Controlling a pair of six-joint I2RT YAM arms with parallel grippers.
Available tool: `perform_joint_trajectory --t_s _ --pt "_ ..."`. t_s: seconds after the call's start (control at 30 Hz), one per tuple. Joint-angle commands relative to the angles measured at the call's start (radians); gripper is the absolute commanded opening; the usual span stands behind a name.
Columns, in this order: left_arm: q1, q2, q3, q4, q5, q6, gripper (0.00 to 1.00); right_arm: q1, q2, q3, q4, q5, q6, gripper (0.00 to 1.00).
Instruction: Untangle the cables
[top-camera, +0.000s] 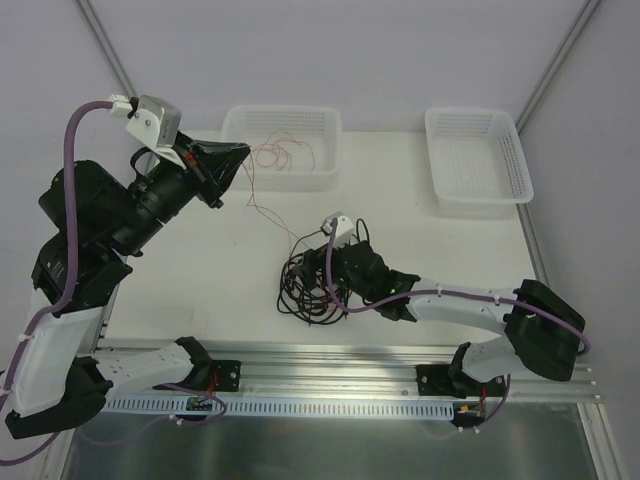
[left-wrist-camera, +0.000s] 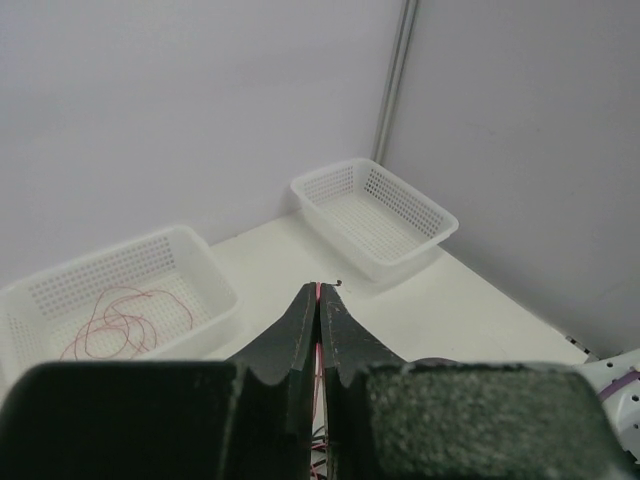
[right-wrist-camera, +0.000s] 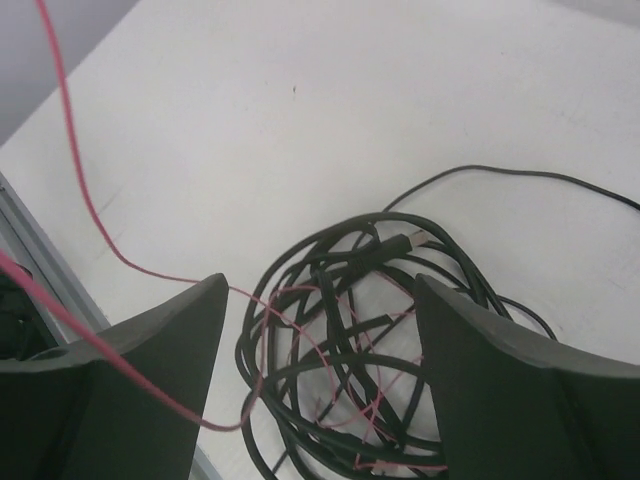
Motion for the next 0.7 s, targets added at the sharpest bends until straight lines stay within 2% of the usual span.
perform_joint_trajectory --t_s 0.0,0.03,0.13,0.17,0.23,0.27,0.3,0.37,0.5,0.67 --pt "-0.004 0.001 -0.008 0.038 -0.021 -0.006 0.00 -0.011 0.024 0.050 0.144 -0.001 0.049 0.78" --pt "-0.004 -0.004 -0.007 0.038 -0.022 -0.007 0.00 -0.013 0.038 0.055 0.143 -0.011 0.050 0.74" --pt "-0.004 -0.014 -0.004 0.038 -0.028 -0.006 0.00 -0.014 0.062 0.088 0.126 -0.021 0.050 0.54" --pt "-0.004 -0.022 -0.008 0.038 -0.031 -0.004 0.00 -0.011 0.070 0.094 0.120 -0.027 0.049 0.40" --pt "-0.004 -0.039 -0.010 0.038 -0.047 -0.001 0.00 -0.013 0.067 0.101 0.113 -0.056 0.039 0.24" --pt "-0.004 -0.045 -0.014 0.038 -0.050 0.006 0.00 -0.013 0.047 0.108 0.097 -0.066 0.020 0.09" --pt "-0.004 -0.048 -0.017 0.038 -0.051 0.009 0.00 -0.013 0.033 0.136 0.045 -0.076 0.009 0.03" --pt "-0.004 -0.065 -0.033 0.038 -0.053 0.016 0.00 -0.011 -0.020 0.171 -0.006 -0.115 -0.037 0.01" --pt "-0.004 -0.096 -0.092 0.039 -0.039 0.036 0.02 -0.006 -0.103 0.312 -0.254 -0.133 -0.192 0.01" --pt "-0.004 -0.140 -0.194 0.048 -0.001 0.043 0.04 -0.012 -0.149 0.612 -0.492 -0.126 -0.319 0.01"
